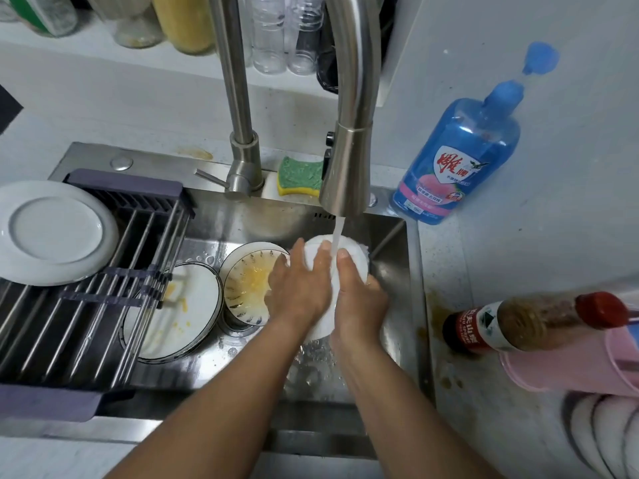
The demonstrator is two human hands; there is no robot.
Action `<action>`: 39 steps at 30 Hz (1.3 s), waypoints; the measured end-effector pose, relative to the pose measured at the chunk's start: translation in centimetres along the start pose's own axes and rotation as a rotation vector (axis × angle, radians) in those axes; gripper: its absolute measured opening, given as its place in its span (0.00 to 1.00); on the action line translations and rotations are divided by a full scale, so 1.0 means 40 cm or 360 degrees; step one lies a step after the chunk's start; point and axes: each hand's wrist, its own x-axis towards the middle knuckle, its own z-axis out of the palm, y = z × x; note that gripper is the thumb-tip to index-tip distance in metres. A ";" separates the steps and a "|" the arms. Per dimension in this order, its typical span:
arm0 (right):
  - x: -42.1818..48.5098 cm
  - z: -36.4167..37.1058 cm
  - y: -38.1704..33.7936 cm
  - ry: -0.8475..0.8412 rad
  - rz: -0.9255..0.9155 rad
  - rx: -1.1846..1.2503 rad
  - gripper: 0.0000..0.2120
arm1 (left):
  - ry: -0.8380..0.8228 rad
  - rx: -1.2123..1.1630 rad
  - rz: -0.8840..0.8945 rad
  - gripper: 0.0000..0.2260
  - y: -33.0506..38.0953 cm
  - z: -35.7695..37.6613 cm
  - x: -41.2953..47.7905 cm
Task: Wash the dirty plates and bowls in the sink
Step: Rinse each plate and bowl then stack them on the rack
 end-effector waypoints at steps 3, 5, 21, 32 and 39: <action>-0.007 -0.010 -0.014 -0.0025 0.0013 0.0055 0.12 | -0.0008 -0.0057 -0.0086 0.35 0.001 -0.034 0.055; -0.003 -0.017 -0.022 -0.0020 0.0065 0.0118 0.13 | -0.0030 -0.0203 -0.0135 0.35 -0.005 -0.056 0.066; 0.050 0.005 0.033 0.0136 0.0594 0.0380 0.22 | -0.0671 -0.2400 -0.0353 0.27 -0.098 -0.001 -0.040; 0.132 0.026 -0.090 -0.0650 -0.0108 -0.1358 0.23 | -0.1151 -0.1070 -0.0108 0.23 -0.090 -0.175 -0.012; 0.034 0.091 -0.088 -0.0859 -0.1123 -0.2117 0.21 | -0.1126 -0.0771 -0.0044 0.21 -0.067 -0.164 -0.019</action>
